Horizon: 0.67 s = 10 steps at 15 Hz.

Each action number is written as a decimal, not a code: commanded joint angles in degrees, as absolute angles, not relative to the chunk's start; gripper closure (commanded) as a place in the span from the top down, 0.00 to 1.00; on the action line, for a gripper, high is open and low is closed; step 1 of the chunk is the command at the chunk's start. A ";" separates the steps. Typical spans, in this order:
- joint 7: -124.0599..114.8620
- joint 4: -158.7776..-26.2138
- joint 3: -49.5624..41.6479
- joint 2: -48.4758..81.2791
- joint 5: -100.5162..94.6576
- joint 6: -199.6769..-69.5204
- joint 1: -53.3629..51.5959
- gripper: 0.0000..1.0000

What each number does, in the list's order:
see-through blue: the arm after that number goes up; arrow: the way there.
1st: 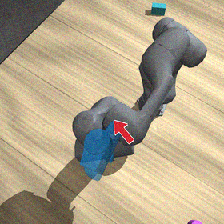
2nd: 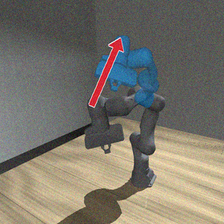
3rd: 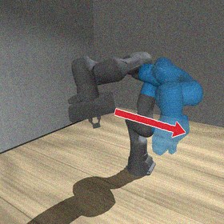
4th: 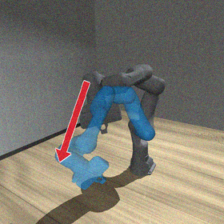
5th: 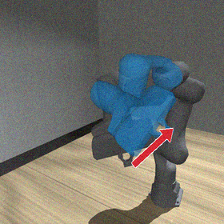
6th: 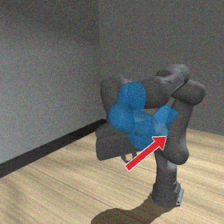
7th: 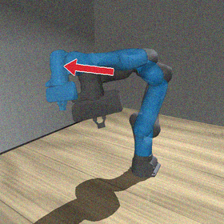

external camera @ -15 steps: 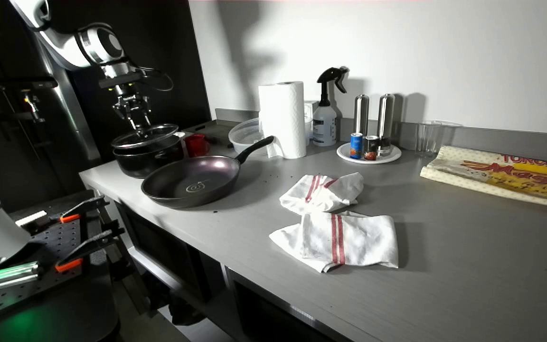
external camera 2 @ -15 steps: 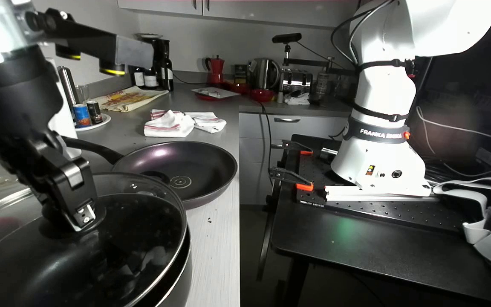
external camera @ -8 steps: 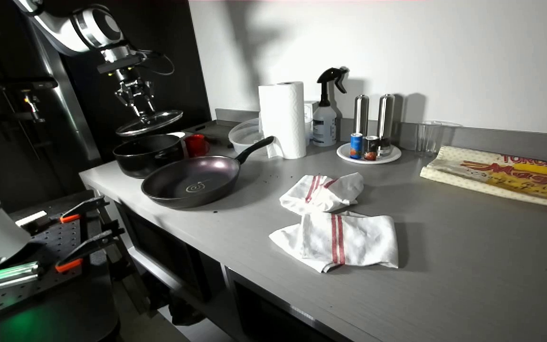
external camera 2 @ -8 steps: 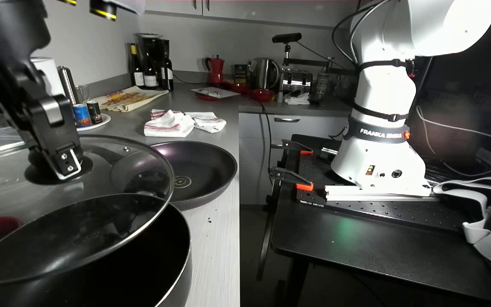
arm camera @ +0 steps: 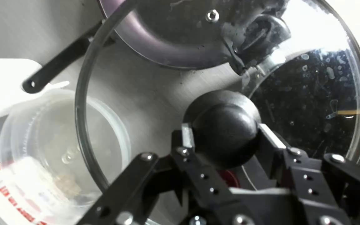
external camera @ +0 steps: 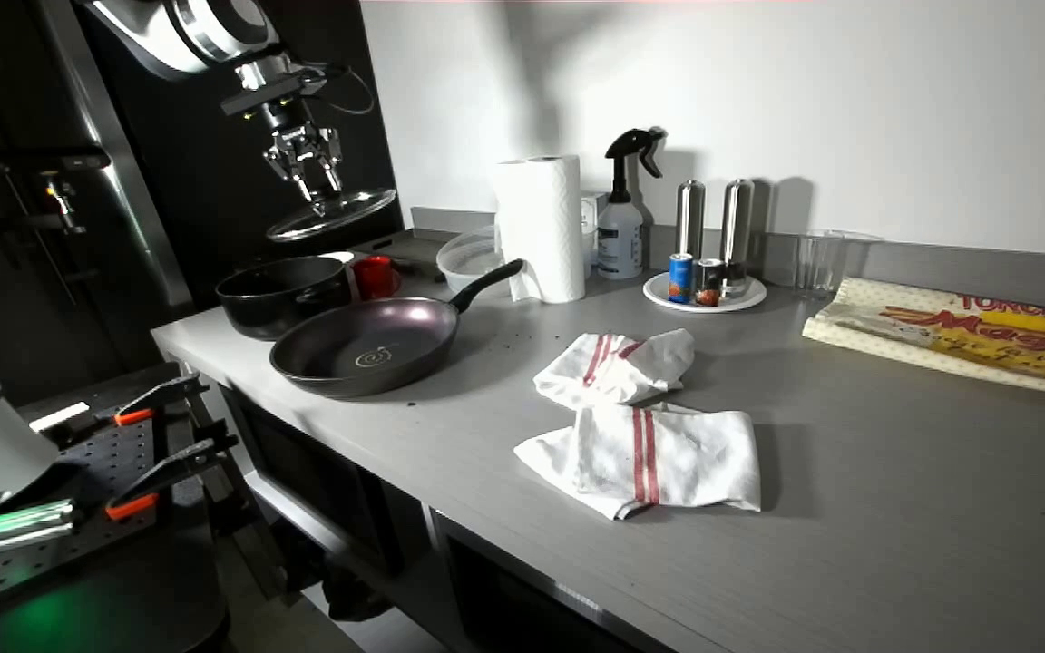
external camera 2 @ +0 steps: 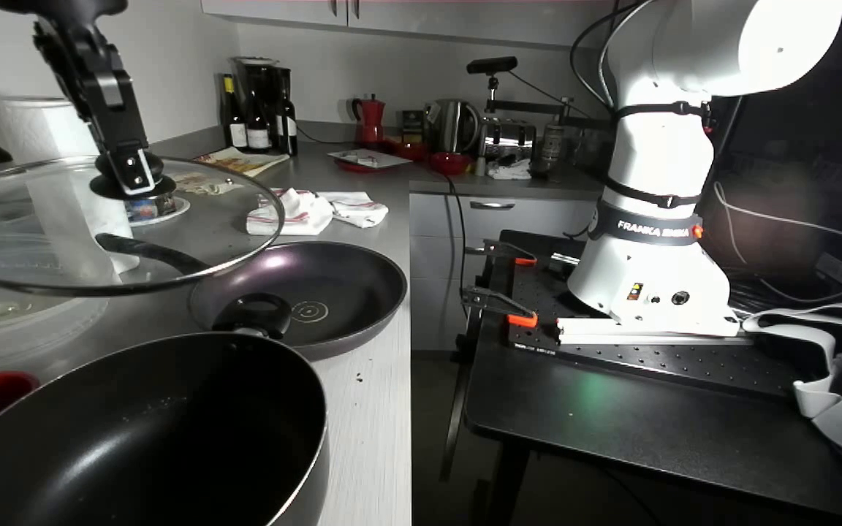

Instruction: Remove the lid from the black pot and place it on the right side of the countertop.

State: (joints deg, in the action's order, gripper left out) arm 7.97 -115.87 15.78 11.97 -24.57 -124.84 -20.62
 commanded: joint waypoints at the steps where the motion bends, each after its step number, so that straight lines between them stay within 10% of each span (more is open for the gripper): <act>1: 8.44 -119.85 14.00 6.30 -22.38 -125.65 -16.78 0.25; 10: 13.43 -129.96 6.51 -5.66 -13.67 -131.40 -6.34 0.25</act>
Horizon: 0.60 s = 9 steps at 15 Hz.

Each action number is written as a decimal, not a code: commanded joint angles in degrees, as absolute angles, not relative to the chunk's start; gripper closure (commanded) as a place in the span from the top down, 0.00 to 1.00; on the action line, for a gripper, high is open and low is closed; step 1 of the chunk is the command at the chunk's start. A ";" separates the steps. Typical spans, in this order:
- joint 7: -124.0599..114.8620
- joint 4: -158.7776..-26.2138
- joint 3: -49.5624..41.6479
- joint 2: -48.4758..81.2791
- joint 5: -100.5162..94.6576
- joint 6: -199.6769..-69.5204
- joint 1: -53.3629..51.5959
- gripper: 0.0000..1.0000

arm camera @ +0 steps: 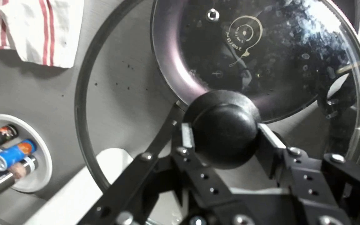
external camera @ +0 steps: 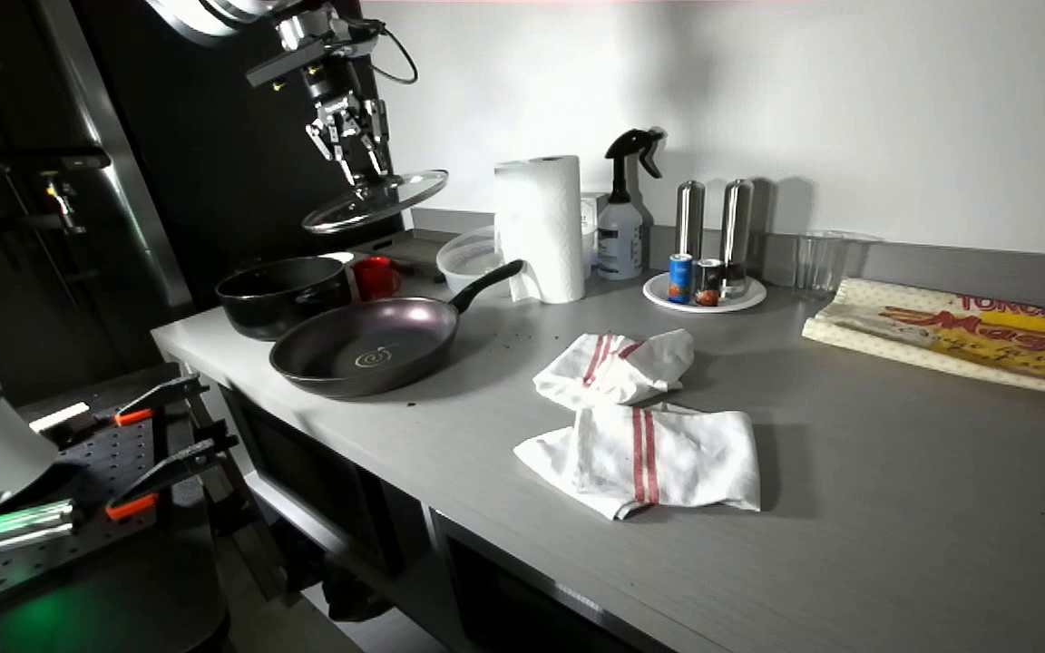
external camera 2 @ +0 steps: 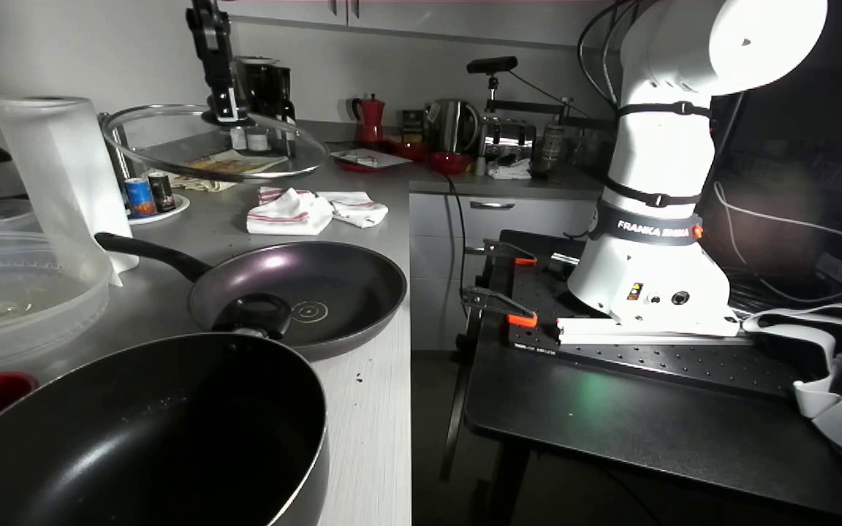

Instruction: Remove the lid from the black pot and place it on the right side of the countertop.

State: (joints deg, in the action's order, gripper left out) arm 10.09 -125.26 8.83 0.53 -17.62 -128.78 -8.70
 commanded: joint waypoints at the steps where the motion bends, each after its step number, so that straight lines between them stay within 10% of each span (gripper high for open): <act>1: 14.35 -130.79 5.39 -6.60 -12.50 -132.06 -5.40 0.25; 9: 19.20 -133.56 -4.12 -7.82 -5.45 -135.85 1.70 0.25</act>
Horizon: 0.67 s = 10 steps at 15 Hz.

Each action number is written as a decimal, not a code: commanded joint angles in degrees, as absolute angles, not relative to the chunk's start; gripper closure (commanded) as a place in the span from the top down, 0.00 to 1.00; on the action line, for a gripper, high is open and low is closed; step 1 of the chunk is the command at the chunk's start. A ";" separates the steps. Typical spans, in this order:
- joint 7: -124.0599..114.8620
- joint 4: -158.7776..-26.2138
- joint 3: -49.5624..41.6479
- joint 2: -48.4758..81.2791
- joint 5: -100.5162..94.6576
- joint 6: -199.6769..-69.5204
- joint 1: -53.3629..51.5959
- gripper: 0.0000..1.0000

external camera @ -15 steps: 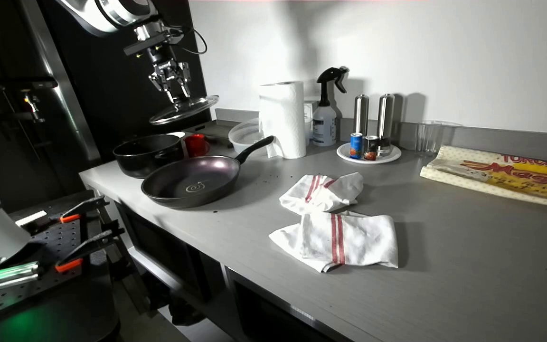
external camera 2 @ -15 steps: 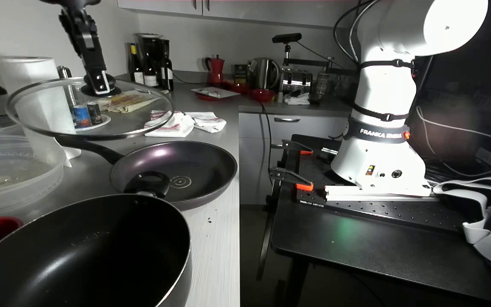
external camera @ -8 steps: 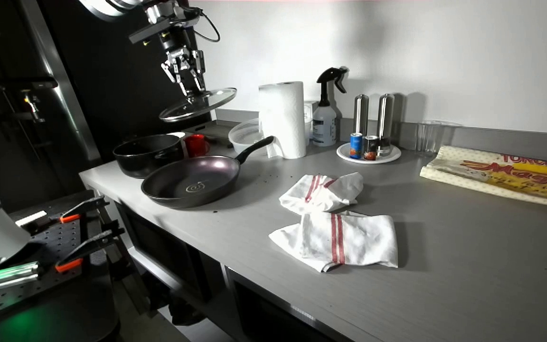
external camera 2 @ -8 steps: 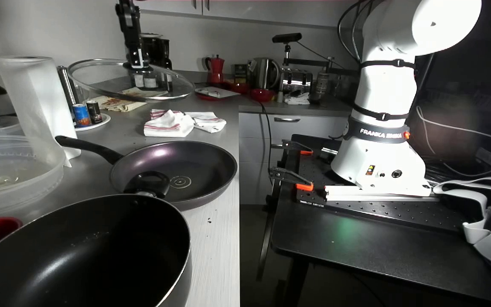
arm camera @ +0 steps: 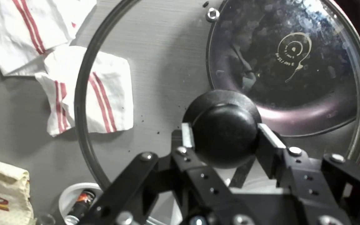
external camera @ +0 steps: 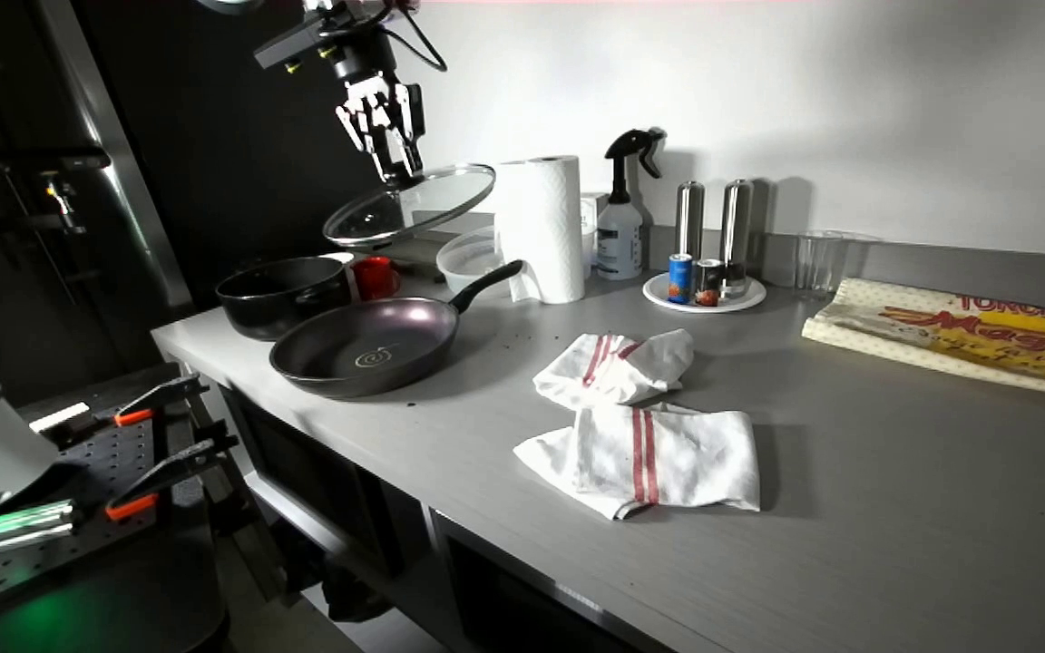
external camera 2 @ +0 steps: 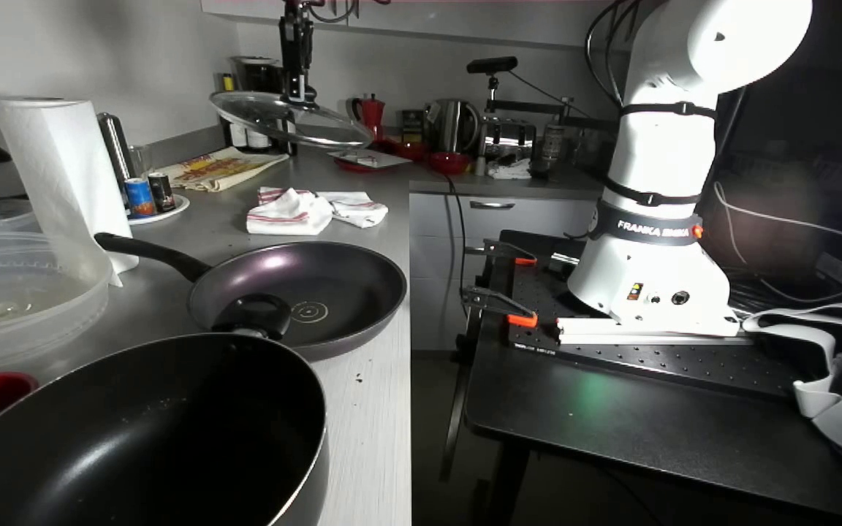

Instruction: Remove the lid from the black pot and place it on the right side of the countertop.

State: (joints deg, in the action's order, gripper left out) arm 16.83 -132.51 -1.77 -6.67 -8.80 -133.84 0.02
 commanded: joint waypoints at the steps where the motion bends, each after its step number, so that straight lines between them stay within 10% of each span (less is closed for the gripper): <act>1: 19.48 -133.54 -5.25 -7.32 -4.59 -136.23 2.61 0.25; 10: 22.20 -130.95 -10.91 -0.06 3.50 -138.68 8.27 0.25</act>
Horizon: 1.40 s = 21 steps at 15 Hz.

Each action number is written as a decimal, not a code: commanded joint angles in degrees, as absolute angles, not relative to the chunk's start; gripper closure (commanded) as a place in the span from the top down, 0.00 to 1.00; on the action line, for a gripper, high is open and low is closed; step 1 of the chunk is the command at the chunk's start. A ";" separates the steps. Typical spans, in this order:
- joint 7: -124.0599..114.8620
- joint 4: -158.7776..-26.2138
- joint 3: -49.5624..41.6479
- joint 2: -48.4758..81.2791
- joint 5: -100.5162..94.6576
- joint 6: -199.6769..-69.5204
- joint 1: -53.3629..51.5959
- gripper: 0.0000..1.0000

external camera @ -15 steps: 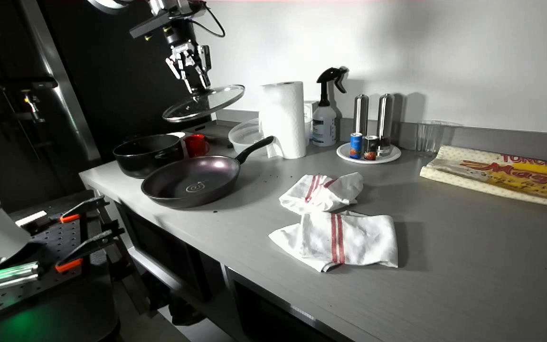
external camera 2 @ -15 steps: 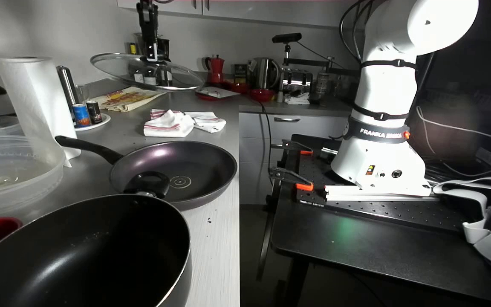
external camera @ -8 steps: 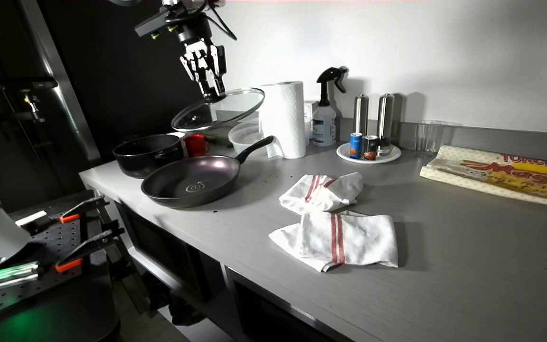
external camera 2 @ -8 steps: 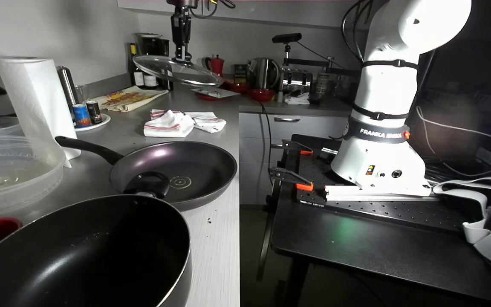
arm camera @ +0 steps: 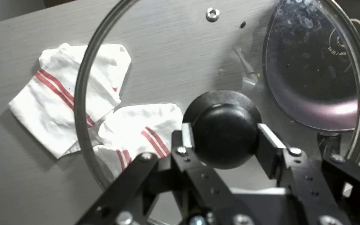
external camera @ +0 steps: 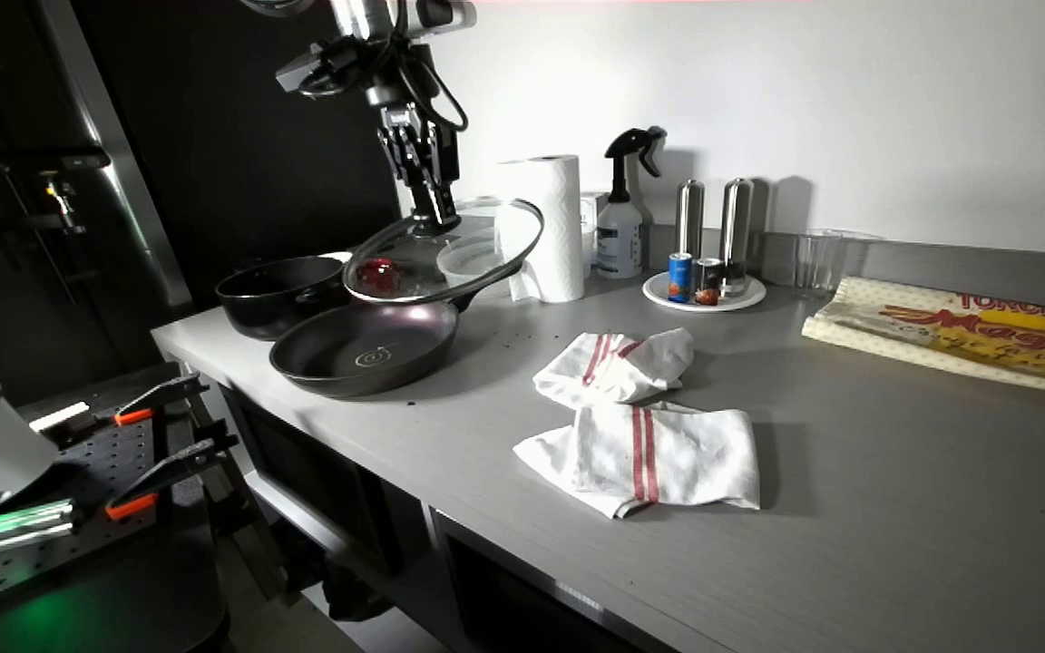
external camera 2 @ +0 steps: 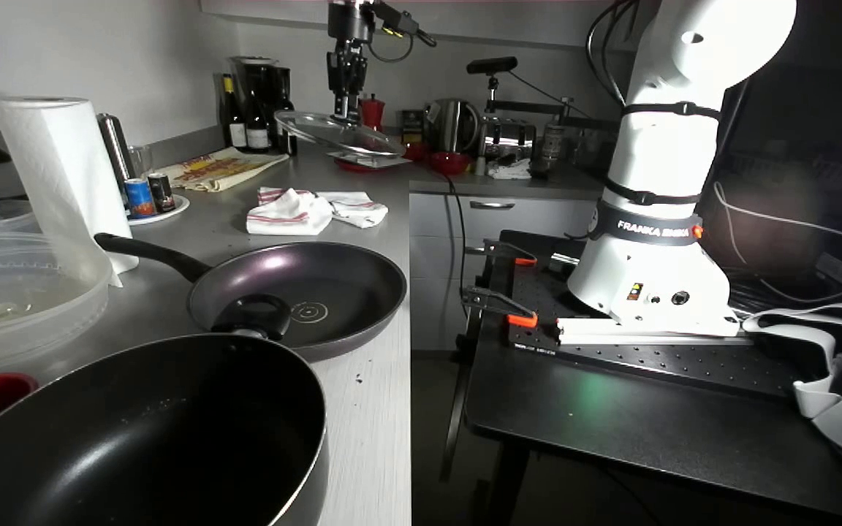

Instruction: Remove the lid from the black pot and place it on the right side of the countertop.

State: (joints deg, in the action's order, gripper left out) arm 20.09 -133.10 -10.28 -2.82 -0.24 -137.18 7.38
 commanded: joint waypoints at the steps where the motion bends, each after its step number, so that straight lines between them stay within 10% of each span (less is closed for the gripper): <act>1: 22.54 -130.50 -11.01 1.12 4.48 -139.02 8.69 0.25; 21: 27.15 -108.51 -3.45 29.81 14.83 -137.89 21.50 0.25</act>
State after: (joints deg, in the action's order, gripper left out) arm 25.90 -114.38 -5.19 26.25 13.22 -140.37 19.26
